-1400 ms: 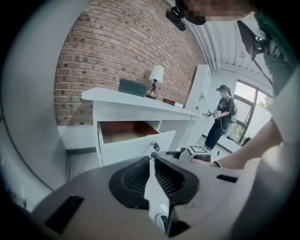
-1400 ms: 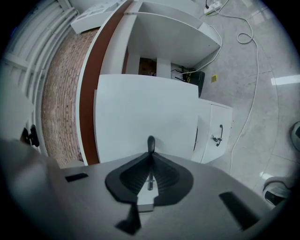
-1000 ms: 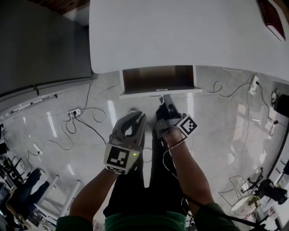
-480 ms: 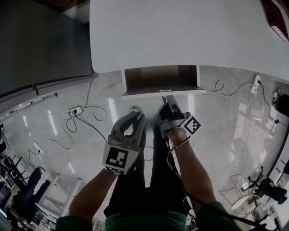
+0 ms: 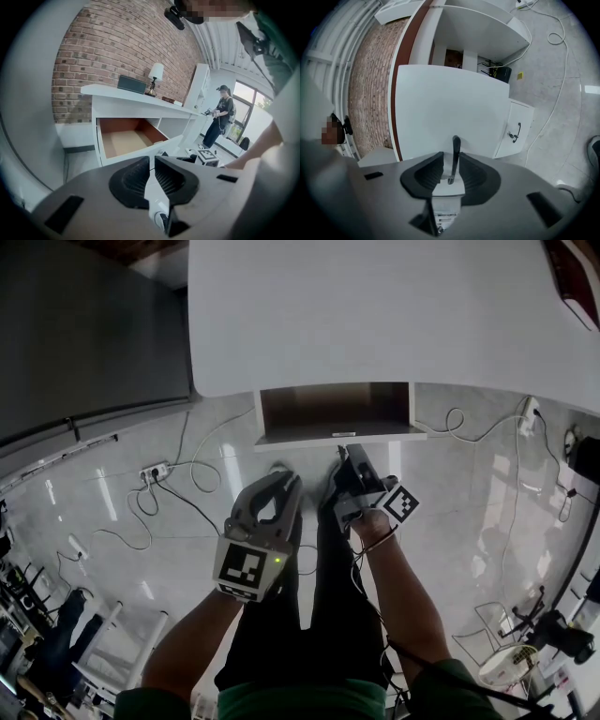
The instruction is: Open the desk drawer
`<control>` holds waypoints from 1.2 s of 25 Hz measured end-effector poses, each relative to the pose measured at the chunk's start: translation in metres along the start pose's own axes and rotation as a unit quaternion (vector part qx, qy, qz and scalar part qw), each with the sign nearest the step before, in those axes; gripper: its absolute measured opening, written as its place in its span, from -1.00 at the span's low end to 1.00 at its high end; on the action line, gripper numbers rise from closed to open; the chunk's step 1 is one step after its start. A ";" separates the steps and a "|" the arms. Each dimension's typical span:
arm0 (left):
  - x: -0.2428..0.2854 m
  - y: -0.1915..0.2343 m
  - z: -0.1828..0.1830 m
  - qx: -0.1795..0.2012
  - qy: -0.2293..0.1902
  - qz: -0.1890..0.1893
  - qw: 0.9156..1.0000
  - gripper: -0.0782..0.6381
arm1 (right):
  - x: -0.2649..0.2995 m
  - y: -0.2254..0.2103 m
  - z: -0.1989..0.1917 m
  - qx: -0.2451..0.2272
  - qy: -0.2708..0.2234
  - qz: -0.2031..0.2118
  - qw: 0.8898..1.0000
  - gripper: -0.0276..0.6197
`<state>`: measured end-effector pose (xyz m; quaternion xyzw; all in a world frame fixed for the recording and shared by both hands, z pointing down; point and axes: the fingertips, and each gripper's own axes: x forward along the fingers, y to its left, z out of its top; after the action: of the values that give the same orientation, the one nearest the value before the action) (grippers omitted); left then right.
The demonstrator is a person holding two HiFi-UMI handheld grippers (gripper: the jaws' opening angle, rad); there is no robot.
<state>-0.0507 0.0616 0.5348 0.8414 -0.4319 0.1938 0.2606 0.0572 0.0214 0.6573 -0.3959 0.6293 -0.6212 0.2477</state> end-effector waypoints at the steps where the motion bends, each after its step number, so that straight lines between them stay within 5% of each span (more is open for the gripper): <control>1: 0.000 0.001 -0.002 0.004 -0.004 0.001 1.000 -0.70 | -0.001 0.000 -0.001 -0.001 0.002 0.000 1.000 -0.58; 22: 0.002 -0.004 -0.018 -0.006 0.011 -0.007 1.000 -0.70 | -0.013 -0.041 -0.013 -0.007 0.021 -0.039 0.999 -0.52; 27: 0.003 -0.010 -0.015 -0.018 0.017 -0.015 1.000 -0.70 | -0.019 -0.050 -0.017 -0.026 0.032 -0.055 0.998 -0.76; 30: 0.006 -0.013 -0.015 -0.018 0.011 -0.020 1.000 -0.70 | -0.015 -0.053 -0.019 -0.028 0.036 -0.052 0.998 -0.72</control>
<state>-0.0382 0.0735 0.5468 0.8426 -0.4157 0.1903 0.2847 0.0606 0.0492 0.7082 -0.4126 0.6335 -0.6290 0.1811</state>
